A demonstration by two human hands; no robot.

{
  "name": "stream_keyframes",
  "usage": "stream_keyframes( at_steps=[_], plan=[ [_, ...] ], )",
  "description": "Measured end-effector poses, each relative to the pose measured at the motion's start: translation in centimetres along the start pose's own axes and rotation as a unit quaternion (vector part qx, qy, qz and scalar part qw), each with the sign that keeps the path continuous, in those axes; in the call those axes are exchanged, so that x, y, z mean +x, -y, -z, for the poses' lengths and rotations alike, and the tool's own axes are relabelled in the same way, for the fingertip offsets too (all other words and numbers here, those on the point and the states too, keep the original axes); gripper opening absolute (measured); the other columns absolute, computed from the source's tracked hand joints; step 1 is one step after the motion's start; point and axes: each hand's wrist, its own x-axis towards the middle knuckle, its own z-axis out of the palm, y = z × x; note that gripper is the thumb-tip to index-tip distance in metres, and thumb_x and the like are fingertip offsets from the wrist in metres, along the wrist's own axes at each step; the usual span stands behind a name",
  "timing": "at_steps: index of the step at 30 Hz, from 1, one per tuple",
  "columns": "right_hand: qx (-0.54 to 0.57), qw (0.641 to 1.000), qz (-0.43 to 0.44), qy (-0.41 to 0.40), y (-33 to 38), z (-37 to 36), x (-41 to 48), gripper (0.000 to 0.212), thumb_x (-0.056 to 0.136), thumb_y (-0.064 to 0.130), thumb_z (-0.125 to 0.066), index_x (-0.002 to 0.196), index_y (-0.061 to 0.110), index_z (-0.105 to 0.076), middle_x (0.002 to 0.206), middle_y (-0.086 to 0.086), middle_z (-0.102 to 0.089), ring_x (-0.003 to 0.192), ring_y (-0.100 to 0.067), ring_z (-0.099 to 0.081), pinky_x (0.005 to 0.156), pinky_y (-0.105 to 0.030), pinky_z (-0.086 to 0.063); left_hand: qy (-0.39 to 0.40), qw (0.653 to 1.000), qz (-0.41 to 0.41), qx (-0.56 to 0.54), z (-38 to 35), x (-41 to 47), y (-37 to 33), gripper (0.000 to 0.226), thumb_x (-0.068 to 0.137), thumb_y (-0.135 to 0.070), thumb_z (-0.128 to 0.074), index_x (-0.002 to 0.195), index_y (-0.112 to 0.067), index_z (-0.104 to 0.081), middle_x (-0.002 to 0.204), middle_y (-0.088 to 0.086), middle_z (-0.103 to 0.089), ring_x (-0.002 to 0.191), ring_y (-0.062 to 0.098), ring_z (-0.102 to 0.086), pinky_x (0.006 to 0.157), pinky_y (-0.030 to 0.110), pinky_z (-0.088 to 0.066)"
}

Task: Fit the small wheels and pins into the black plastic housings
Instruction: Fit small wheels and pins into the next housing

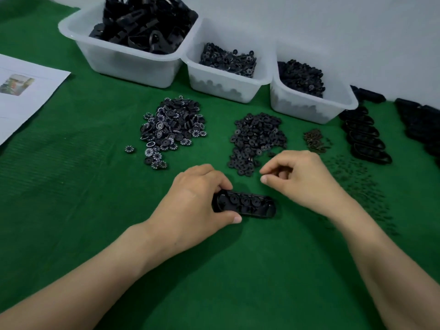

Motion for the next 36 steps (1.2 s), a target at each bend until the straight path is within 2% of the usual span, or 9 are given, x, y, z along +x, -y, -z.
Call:
stream_keyframes(
  at_steps=[5,8,13,17,21,28,30,33,36],
  plan=[
    [-0.012,0.999,0.036,-0.002,0.6,-1.2,0.7,0.013,0.075,0.024,-0.075,0.086,0.02,-0.071,0.074,0.013,-0.055,0.058,0.004,-0.047,0.061,-0.009,-0.033,-0.005,1.0,0.003,-0.024,-0.3,-0.1,0.5,0.052,0.058,-0.05,-0.072,0.102,-0.026,-0.059,0.086,-0.019,-0.048,0.086,-0.006,-0.043,0.075,0.009,-0.034],
    [0.007,0.999,0.045,-0.004,0.8,-1.6,0.9,0.009,0.076,0.021,-0.073,0.085,0.018,-0.071,0.075,0.013,-0.055,0.062,0.002,-0.049,0.063,-0.013,-0.034,0.005,0.999,0.005,-0.036,-0.1,-0.3,0.8,0.054,0.056,-0.053,-0.07,0.103,-0.027,-0.059,0.091,-0.02,-0.047,0.09,-0.008,-0.043,0.076,0.002,-0.033],
    [0.037,0.997,0.064,-0.014,0.9,-1.1,0.2,0.006,0.076,0.017,-0.073,0.082,0.018,-0.072,0.073,0.012,-0.058,0.062,-0.001,-0.051,0.061,-0.015,-0.037,0.019,0.999,0.015,-0.041,0.1,-0.3,1.0,0.048,0.059,-0.051,-0.07,0.101,-0.03,-0.059,0.097,-0.019,-0.046,0.088,-0.003,-0.046,0.075,0.005,-0.036],
    [0.077,0.986,0.146,0.03,2.2,-0.7,-1.3,0.012,0.074,0.017,-0.075,0.086,0.02,-0.074,0.077,0.007,-0.061,0.07,-0.004,-0.057,0.065,-0.02,-0.046,0.017,0.998,0.019,-0.053,0.2,-0.2,1.1,0.044,0.061,-0.045,-0.073,0.1,-0.03,-0.06,0.098,-0.018,-0.046,0.088,-0.004,-0.046,0.073,0.003,-0.035],
    [0.043,0.982,0.175,0.051,2.9,-1.2,-1.6,0.015,0.075,0.016,-0.075,0.09,0.021,-0.075,0.079,0.003,-0.06,0.073,-0.014,-0.058,0.065,-0.037,-0.049,0.016,0.998,0.015,-0.058,0.1,-0.2,1.0,0.039,0.062,-0.04,-0.076,0.097,-0.028,-0.061,0.097,-0.016,-0.047,0.089,-0.003,-0.046,0.074,0.002,-0.034],
    [0.006,0.978,0.205,0.049,2.6,-1.2,-1.5,0.014,0.076,0.017,-0.075,0.09,0.019,-0.076,0.076,0.001,-0.06,0.065,-0.018,-0.057,0.057,-0.039,-0.049,0.01,0.998,0.011,-0.054,0.1,-0.2,1.0,0.038,0.062,-0.04,-0.077,0.095,-0.026,-0.063,0.095,-0.017,-0.047,0.089,-0.003,-0.045,0.075,0.003,-0.033],
    [0.013,0.978,0.198,0.064,2.6,-1.0,-1.5,0.017,0.076,0.018,-0.074,0.094,0.02,-0.075,0.077,0.003,-0.061,0.067,-0.015,-0.058,0.06,-0.036,-0.05,0.011,0.999,0.01,-0.052,0.1,-0.2,1.0,0.038,0.062,-0.039,-0.077,0.095,-0.026,-0.063,0.095,-0.017,-0.047,0.089,-0.004,-0.044,0.074,0.002,-0.032],
    [0.04,0.989,0.139,0.026,2.1,-0.6,-0.9,0.02,0.077,0.025,-0.07,0.097,0.021,-0.073,0.075,0.012,-0.06,0.067,-0.004,-0.056,0.063,-0.017,-0.045,0.016,0.999,0.008,-0.051,0.2,-0.2,1.1,0.038,0.063,-0.039,-0.077,0.095,-0.025,-0.063,0.096,-0.017,-0.046,0.088,-0.003,-0.044,0.074,0.002,-0.032],
    [-0.02,0.997,0.071,-0.026,1.6,-1.2,0.1,0.015,0.078,0.026,-0.07,0.092,0.019,-0.072,0.073,0.012,-0.057,0.06,0.001,-0.047,0.065,-0.022,-0.043,0.018,0.999,0.009,-0.049,0.1,-0.2,1.1,0.038,0.063,-0.04,-0.076,0.096,-0.026,-0.062,0.096,-0.017,-0.046,0.088,-0.002,-0.045,0.075,0.003,-0.033]
  ],
)
